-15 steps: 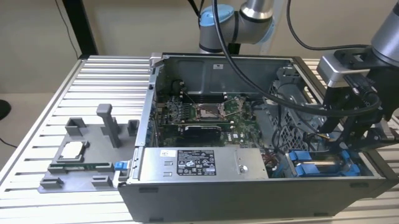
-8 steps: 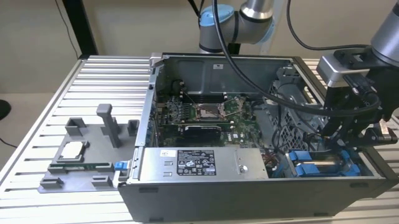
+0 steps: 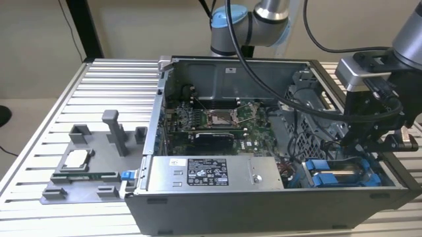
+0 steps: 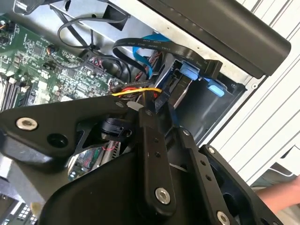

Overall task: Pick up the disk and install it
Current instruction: 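Insert the first disk wire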

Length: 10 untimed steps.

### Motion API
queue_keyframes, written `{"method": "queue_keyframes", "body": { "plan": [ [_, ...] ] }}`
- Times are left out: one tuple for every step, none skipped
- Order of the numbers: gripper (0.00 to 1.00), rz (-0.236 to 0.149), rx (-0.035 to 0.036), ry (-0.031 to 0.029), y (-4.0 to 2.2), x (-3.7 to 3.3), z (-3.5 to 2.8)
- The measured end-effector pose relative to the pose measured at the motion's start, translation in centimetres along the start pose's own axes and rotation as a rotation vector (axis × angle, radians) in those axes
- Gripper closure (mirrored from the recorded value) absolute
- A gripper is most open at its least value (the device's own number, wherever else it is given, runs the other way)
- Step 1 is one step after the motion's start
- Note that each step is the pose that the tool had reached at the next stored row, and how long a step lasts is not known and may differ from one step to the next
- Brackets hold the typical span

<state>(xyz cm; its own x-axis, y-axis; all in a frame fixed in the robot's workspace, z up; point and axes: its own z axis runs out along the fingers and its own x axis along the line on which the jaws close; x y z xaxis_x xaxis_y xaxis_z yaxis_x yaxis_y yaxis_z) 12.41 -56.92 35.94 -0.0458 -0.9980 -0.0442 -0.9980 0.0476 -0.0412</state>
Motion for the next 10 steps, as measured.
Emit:
{"method": "queue_keyframes", "body": {
  "plan": [
    [1.00, 0.000, 0.0000, 0.0000, -0.02, 0.00, 0.00],
    [1.00, 0.000, 0.0000, 0.0000, -0.04, 0.00, 0.00],
    [1.00, 0.000, 0.0000, -0.0001, -0.06, 0.00, 0.01],
    [1.00, 0.000, 0.0000, 0.0000, -0.07, 0.00, 0.00],
    [1.00, 0.000, 0.0000, 0.0001, -0.07, 0.00, 0.00],
    [1.00, 0.000, 0.0000, 0.0000, -0.07, 0.00, 0.01],
    [1.00, 0.000, 0.0000, 0.0004, -0.07, 0.01, 0.00],
    [1.00, 0.000, 0.0001, 0.0015, -0.07, 0.01, 0.01],
    [1.00, 0.000, 0.0002, 0.0036, -0.03, 0.01, 0.00],
    [1.00, 0.000, 0.0002, 0.0046, -0.03, 0.01, 0.00]
  ]
}}
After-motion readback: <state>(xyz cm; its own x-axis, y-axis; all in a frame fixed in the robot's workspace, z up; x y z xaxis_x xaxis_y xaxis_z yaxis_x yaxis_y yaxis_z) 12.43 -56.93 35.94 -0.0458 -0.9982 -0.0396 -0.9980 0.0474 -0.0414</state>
